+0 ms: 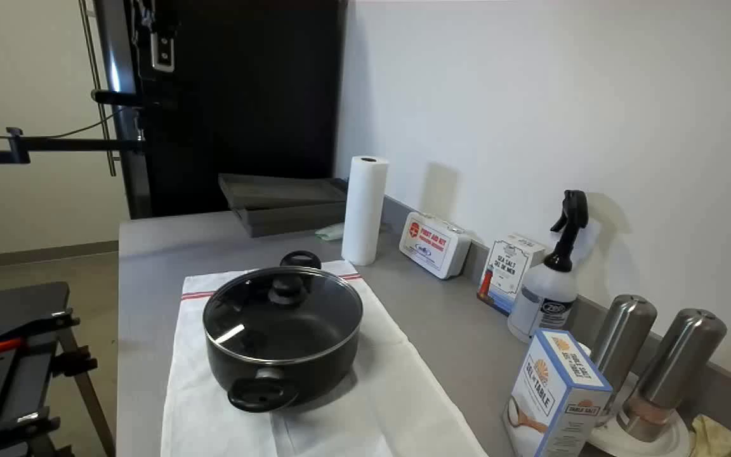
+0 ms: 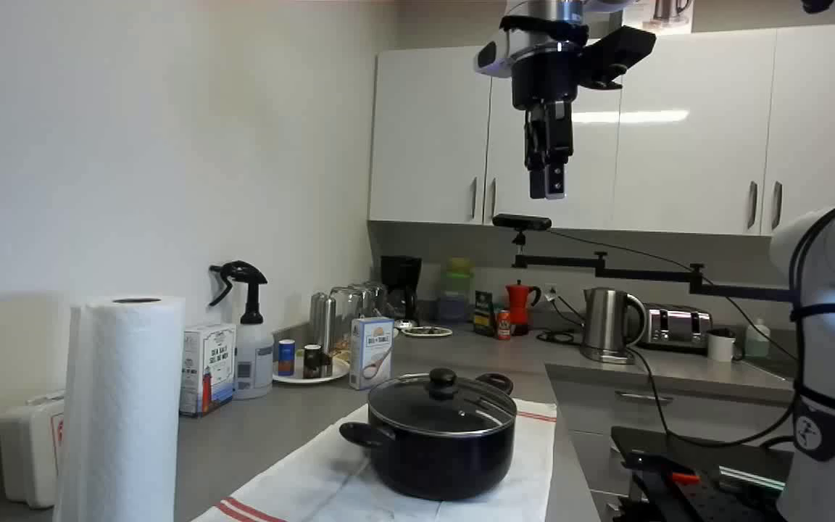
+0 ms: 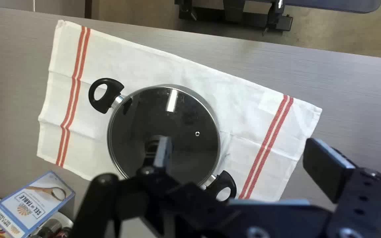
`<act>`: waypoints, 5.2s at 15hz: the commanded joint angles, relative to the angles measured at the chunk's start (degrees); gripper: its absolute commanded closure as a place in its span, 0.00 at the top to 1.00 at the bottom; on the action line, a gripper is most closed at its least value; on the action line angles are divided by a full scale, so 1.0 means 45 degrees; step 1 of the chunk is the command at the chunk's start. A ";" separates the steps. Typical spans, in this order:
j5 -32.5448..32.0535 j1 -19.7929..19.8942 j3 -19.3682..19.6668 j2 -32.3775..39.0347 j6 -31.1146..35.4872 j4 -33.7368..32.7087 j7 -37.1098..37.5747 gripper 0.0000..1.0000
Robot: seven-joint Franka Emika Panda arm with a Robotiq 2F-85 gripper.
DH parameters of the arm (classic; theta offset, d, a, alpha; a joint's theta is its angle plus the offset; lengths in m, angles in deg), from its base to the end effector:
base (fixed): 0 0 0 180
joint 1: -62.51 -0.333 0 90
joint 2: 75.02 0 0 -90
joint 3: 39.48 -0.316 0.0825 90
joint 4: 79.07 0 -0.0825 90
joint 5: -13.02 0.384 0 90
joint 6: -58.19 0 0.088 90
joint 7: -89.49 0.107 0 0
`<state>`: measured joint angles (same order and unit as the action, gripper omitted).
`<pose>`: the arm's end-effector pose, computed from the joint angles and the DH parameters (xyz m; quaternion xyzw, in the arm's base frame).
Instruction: Remove the glass lid from the top of the black pot.
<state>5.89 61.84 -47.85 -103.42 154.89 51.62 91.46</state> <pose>0.3891 0.0570 0.5333 0.9922 0.0613 -0.0427 0.0999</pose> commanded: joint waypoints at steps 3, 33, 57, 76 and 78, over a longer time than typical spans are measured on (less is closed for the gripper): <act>-0.0105 -0.0300 0.0238 0.0033 -0.0049 -0.0037 0.0112 1.00; 0.1081 0.0508 0.2850 0.3433 0.5366 0.1199 -0.1377 1.00; 0.2334 0.1463 0.3140 0.8187 0.9447 0.0287 -0.2791 1.00; 0.2262 0.1644 0.3027 0.9643 0.9963 -0.0636 -0.2702 0.73; 0.2256 0.1647 0.3030 0.9660 0.9953 -0.0664 -0.2689 0.59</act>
<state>15.95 68.38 -33.45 -60.96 199.16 49.86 79.99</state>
